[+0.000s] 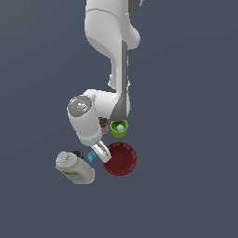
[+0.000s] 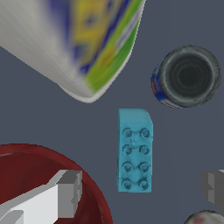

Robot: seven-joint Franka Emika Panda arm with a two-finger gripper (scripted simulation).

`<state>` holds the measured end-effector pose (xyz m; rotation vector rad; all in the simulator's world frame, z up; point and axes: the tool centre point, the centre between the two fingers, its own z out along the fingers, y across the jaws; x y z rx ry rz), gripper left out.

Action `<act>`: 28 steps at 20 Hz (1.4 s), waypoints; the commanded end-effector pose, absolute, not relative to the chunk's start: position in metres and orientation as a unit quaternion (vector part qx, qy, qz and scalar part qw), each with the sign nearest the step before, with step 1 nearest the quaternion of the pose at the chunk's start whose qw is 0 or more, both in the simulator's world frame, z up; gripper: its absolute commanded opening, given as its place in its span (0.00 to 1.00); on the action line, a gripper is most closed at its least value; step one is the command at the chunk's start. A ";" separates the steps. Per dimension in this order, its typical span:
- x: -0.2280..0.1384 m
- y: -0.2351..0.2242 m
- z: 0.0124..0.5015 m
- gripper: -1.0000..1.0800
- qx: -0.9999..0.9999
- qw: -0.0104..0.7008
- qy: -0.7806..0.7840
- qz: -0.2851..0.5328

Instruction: Pick up a designated object from a clutter of objects.

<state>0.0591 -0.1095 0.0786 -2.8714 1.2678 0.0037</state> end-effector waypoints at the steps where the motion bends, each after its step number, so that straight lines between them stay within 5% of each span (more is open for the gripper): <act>1: 0.059 -0.113 0.073 0.96 -0.911 0.000 0.413 0.000; 22: 0.059 -0.113 0.022 0.96 -0.910 0.000 0.414 0.000; 23: 0.059 -0.113 0.022 0.00 -0.910 0.000 0.414 0.000; 28: 0.059 -0.113 0.022 0.00 -0.910 0.000 0.414 0.000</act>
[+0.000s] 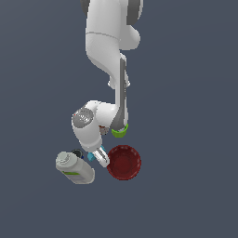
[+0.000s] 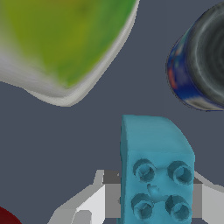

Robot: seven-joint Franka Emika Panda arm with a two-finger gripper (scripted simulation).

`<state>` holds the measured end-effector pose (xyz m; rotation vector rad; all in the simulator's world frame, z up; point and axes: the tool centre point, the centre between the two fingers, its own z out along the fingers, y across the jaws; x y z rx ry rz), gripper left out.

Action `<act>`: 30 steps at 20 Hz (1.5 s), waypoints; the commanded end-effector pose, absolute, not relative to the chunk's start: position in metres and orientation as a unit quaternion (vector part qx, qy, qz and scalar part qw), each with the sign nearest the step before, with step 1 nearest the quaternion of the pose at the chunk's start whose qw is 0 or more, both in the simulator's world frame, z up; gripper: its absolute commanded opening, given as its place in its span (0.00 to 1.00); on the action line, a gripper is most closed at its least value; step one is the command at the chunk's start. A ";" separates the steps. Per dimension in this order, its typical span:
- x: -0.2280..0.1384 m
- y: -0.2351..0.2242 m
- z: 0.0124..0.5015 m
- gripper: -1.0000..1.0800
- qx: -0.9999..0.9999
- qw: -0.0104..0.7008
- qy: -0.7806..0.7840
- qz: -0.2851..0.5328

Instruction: Pick up a designated object from a clutter of objects.

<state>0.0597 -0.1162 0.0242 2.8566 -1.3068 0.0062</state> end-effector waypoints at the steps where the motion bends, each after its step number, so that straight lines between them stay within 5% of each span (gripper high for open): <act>1: 0.059 -0.113 0.022 0.00 0.910 0.000 -0.414 0.000; 15: 0.061 -0.105 0.053 0.00 0.909 0.000 -0.416 0.002; 30: 0.067 -0.053 0.199 0.00 0.909 0.000 -0.416 0.001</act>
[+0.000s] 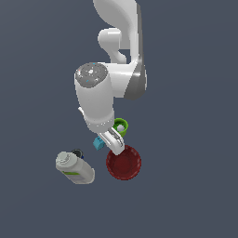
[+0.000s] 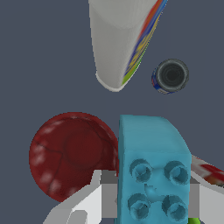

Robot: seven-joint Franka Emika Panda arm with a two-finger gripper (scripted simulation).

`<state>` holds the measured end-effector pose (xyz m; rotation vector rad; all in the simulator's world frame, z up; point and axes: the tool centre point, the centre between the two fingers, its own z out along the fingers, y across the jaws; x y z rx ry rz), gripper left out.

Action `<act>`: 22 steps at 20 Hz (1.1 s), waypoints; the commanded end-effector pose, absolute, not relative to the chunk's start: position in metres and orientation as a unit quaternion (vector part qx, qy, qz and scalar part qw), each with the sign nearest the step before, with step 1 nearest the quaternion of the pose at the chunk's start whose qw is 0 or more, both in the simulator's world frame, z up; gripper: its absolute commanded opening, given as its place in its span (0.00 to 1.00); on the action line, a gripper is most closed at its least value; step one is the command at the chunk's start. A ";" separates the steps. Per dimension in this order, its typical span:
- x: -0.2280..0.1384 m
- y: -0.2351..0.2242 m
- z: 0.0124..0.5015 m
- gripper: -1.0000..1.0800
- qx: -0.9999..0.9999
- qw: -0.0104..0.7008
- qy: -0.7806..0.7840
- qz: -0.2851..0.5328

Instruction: Pick up a designated object from a clutter of objects.

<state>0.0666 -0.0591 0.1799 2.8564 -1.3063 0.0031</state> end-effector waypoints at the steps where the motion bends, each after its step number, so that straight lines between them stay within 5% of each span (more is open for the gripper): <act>1: 0.068 -0.048 0.210 0.00 0.909 0.001 -0.416 0.001; 22: 0.084 0.019 0.396 0.00 0.910 0.000 -0.415 0.000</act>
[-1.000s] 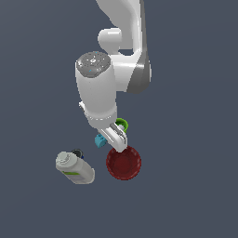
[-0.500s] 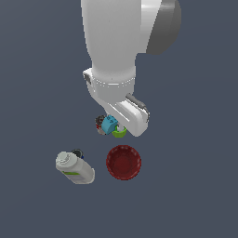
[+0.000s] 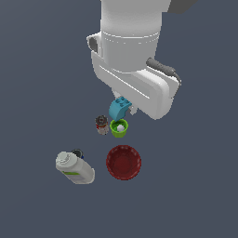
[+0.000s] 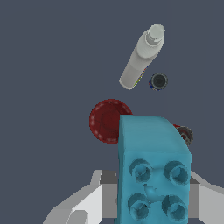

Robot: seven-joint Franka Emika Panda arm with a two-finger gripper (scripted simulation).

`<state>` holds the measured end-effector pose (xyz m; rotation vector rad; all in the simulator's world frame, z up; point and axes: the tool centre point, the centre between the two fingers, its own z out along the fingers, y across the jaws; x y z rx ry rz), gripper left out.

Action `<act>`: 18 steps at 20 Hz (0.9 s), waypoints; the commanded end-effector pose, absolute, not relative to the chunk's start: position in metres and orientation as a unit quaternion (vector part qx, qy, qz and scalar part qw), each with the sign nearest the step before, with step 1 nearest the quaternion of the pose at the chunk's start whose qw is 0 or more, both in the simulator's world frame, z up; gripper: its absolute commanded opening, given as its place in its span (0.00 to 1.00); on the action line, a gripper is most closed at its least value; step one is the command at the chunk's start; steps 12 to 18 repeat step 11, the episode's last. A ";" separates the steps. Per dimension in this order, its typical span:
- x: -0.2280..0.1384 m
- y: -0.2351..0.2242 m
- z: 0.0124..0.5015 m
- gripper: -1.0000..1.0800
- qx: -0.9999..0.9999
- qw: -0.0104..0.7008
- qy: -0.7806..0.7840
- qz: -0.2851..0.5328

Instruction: Pick up a designated object from a clutter of objects.

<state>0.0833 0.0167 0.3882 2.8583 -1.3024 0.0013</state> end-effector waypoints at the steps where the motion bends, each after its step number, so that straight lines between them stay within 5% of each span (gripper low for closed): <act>1: 0.085 0.021 0.400 0.00 0.910 0.000 -0.415 0.000; 18: 0.088 0.025 0.412 0.00 0.910 0.000 -0.414 0.000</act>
